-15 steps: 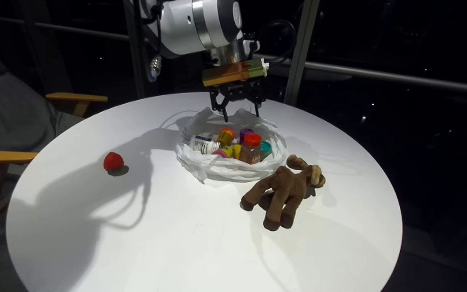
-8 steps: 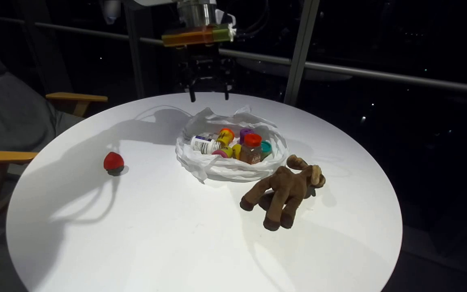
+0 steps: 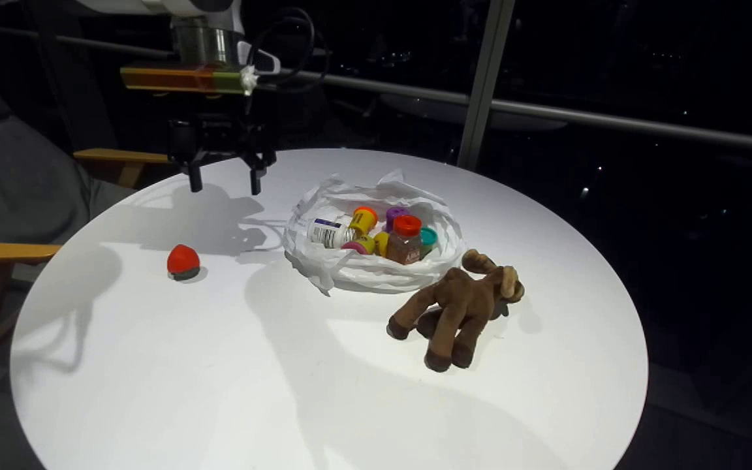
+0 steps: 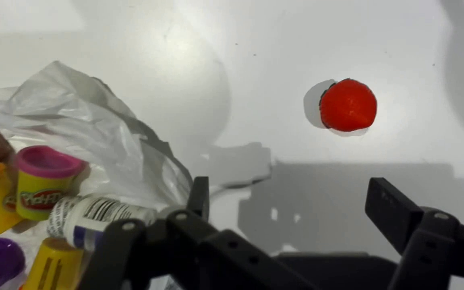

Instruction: Pick the objects on the table in the plastic bag

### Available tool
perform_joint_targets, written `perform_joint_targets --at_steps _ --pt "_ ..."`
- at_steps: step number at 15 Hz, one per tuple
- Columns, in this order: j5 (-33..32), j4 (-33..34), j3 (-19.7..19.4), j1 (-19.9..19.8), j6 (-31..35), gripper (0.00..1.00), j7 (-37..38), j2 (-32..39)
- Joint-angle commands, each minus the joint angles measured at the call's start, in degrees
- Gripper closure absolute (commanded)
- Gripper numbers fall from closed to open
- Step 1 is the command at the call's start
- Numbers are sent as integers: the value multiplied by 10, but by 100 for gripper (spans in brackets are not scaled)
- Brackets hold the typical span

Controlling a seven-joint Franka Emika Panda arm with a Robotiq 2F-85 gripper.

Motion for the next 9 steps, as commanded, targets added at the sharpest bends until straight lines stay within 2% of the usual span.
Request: perform_joint_targets --at_steps 1,4,9 --pt "16 -109 5 10 105 0 43 -38" --pt "-9 -164 -10 36 202 0 89 -39" --pt "-19 -199 -27 63 258 0 112 -28"
